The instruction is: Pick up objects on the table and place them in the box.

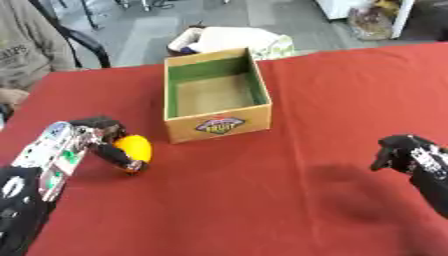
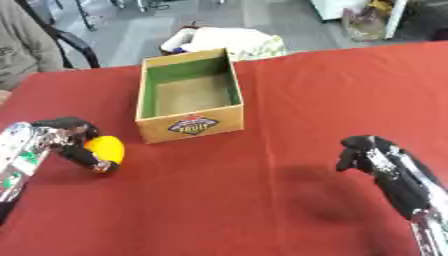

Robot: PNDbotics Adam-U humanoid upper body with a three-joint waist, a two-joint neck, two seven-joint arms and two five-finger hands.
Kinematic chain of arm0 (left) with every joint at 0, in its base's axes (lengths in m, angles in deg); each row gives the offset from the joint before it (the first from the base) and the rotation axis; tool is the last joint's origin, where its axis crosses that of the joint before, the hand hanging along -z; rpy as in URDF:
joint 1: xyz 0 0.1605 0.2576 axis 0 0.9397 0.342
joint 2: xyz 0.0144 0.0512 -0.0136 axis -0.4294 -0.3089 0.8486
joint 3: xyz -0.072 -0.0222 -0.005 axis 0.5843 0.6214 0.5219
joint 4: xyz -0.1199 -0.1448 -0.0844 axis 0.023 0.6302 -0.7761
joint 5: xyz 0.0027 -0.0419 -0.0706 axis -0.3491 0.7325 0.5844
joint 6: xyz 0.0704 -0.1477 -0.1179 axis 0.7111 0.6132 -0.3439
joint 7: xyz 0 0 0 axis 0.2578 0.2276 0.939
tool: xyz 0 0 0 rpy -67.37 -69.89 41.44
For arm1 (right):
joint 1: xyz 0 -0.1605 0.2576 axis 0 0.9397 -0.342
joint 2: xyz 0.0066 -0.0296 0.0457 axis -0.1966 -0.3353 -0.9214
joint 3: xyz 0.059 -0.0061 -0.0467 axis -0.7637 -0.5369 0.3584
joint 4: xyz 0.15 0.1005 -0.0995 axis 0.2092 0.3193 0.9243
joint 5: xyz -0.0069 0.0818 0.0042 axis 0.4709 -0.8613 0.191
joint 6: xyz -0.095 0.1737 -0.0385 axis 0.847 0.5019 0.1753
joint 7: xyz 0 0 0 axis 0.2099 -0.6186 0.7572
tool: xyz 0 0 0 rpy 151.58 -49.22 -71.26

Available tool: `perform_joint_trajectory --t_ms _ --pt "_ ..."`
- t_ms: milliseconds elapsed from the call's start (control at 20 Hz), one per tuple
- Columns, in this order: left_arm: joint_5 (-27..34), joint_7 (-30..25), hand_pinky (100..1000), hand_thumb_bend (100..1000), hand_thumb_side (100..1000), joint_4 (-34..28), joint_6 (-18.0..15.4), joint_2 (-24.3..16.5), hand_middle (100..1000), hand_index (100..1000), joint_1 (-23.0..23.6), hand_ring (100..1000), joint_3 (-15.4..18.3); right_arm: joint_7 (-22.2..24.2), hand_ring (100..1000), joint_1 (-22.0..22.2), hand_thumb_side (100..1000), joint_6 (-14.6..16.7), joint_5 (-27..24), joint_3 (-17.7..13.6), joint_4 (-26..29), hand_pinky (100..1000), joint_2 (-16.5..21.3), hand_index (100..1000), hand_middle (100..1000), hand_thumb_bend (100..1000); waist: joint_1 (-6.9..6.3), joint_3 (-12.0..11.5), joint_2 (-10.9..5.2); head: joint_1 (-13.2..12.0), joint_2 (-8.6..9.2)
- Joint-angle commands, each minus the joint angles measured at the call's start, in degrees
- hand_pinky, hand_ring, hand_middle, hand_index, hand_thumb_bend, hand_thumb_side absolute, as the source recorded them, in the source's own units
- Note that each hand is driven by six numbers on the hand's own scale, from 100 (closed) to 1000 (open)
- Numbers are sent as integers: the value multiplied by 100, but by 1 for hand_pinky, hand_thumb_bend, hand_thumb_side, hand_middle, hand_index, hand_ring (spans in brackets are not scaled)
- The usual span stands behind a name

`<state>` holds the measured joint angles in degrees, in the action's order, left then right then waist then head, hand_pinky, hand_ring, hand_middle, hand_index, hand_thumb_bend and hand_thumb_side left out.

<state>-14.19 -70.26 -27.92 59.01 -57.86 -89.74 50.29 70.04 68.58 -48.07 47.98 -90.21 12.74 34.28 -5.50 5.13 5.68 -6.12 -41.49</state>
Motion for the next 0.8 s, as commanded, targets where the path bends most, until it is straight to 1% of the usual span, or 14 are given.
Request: perform_joint_trajectory --t_ms 50,100,150,250,300,400,600,800 --pt "2 320 652 182 278 -33 159 -79 559 692 -43 571 63 -9 543 -65 629 10 54 -6 103 593 109 698 523 100 27 -12 -48 16 4" --pt "42 429 635 100 262 -33 177 -80 530 667 -44 544 64 -9 543 -64 630 10 54 -5 103 593 109 698 523 100 26 -13 -47 17 5" --pt "92 536 626 100 258 -42 192 -82 515 655 -47 530 70 -9 543 -63 630 9 56 -5 102 593 110 698 523 100 25 -15 -47 19 5" --pt "180 685 626 100 258 -39 215 -89 515 655 -44 530 68 -10 543 -61 630 9 60 -5 101 593 111 698 523 100 24 -17 -46 20 5" --pt "246 760 591 100 252 -78 210 -87 452 593 -57 471 80 -10 542 -59 631 8 61 -4 100 592 112 698 523 100 23 -20 -46 24 5" --pt "418 918 574 100 249 -192 208 -108 405 548 -67 432 112 -10 542 -57 631 8 62 -2 100 592 112 698 523 100 21 -25 -47 28 8" --pt "635 1107 564 100 246 -451 215 -173 376 524 -159 405 163 -10 542 -51 631 9 64 -2 99 592 114 698 523 100 19 -30 -52 38 19" --pt "759 1266 561 100 244 -794 214 -224 369 521 -456 397 248 -13 542 -43 631 10 66 0 96 592 120 698 522 100 20 -34 -53 57 20"
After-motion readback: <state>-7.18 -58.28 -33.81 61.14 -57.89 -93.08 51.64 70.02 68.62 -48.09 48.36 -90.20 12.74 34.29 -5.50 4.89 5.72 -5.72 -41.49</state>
